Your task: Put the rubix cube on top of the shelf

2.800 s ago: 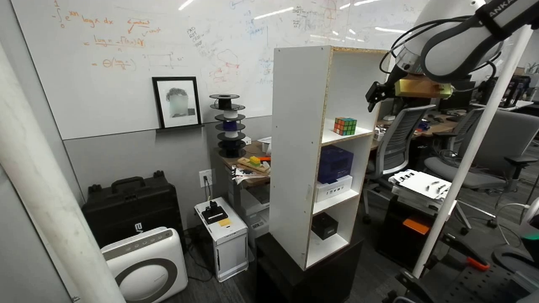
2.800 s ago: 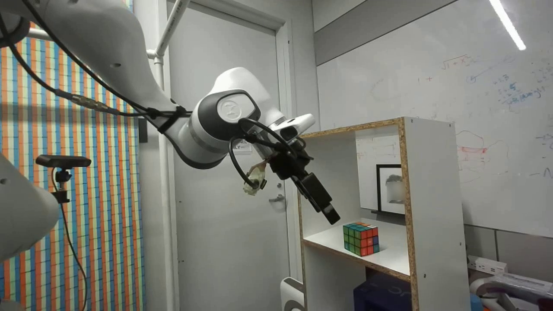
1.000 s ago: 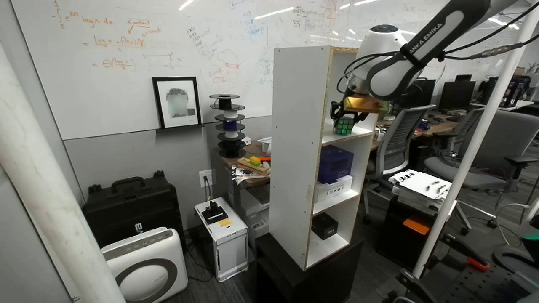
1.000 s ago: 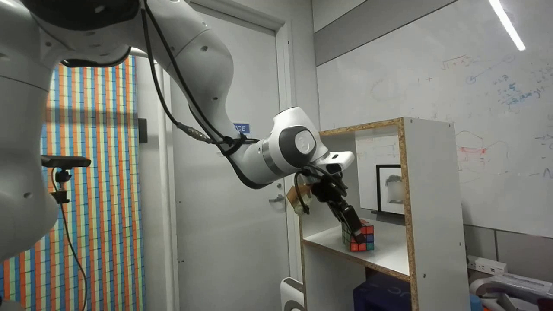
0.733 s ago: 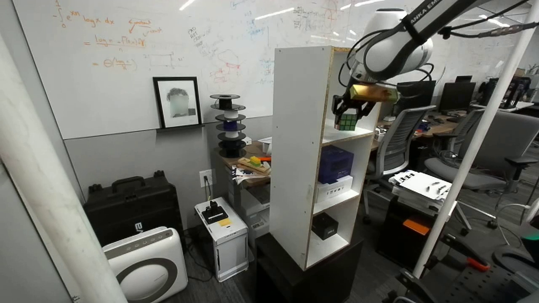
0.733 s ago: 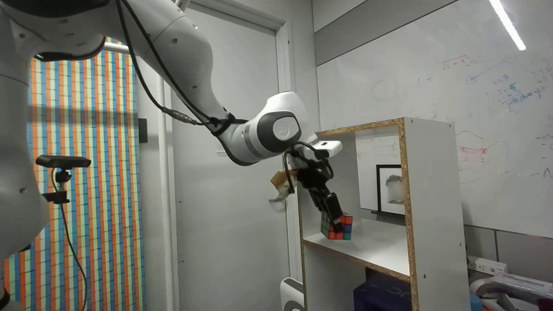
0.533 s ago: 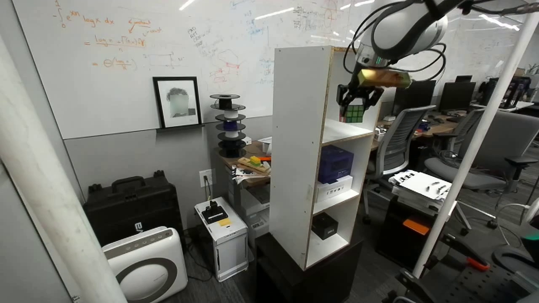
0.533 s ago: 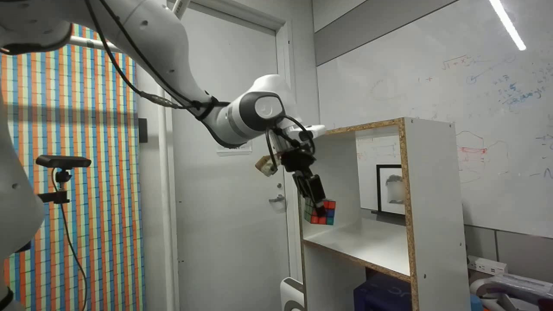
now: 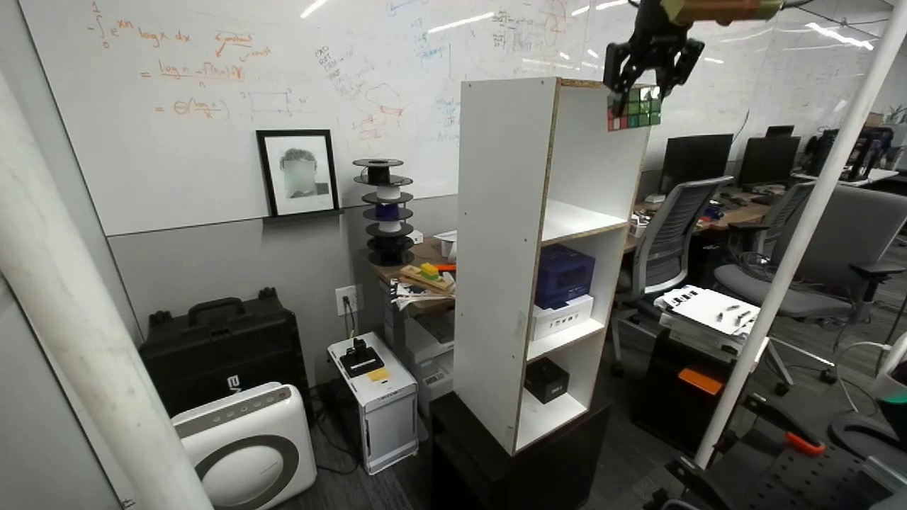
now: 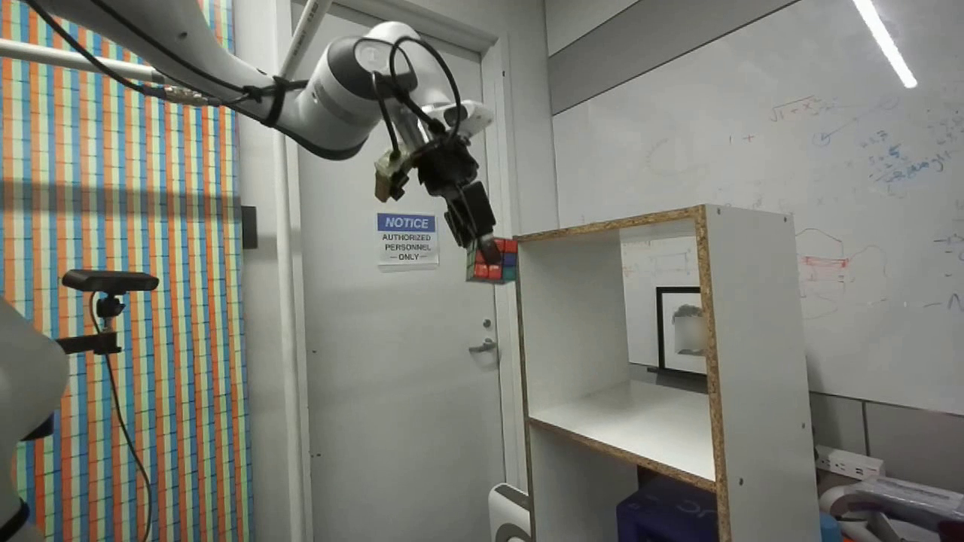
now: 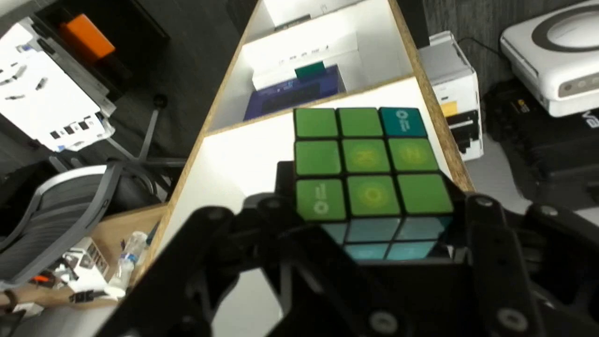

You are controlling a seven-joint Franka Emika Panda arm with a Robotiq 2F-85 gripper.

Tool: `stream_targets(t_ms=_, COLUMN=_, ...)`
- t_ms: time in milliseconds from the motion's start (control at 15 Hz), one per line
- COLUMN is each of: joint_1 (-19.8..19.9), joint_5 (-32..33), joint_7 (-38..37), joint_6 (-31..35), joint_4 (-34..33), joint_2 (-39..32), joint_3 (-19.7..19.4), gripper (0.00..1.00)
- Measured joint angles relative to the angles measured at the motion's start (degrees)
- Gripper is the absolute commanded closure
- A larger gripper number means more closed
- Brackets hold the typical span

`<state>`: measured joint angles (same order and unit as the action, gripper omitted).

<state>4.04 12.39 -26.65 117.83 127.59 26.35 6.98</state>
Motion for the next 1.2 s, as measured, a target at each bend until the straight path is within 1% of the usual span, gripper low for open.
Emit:
stream_targets(t_ms=200, joint_1=0.3, joint_5=2.23, joint_7=-0.51, joint_6=0.54, joint_4=-5.5, joint_2=0.67, joint_3=0.71, gripper=0.62)
stream_targets(t_ms=400, joint_1=1.33, joint_5=4.53, joint_7=-1.68, joint_6=1.34, joint_4=-11.71, joint_2=-2.2, joint_3=0.88, gripper=0.62)
stream_targets(t_ms=733, joint_1=3.24, joint_5=6.68, joint_7=-4.38, joint_6=1.52, joint_4=-22.65, joint_2=-13.07, joint_3=0.32, gripper=0.62)
stream_targets(t_ms=1000, joint_1=2.97, joint_5=7.11, joint_7=-6.83, joint_6=0.75, joint_4=-31.84, joint_2=-22.85, joint_3=-0.55, gripper=0.62)
stream_targets(t_ms=1067, joint_1=2.57, joint_5=7.12, joint_7=-7.31, joint_6=0.36, joint_4=-34.06, joint_2=-24.85, joint_3=-0.84, gripper=0.12)
stream_targets(t_ms=1133, joint_1=2.03, joint_5=7.13, joint_7=-7.72, joint_6=-0.13, joint_4=-36.13, joint_2=-26.62, joint_3=-1.18, gripper=0.11)
stream_targets(t_ms=1200, joint_1=1.39, joint_5=7.13, joint_7=-7.91, joint_6=-0.86, joint_4=-38.06, joint_2=-28.13, joint_3=-1.54, gripper=0.05)
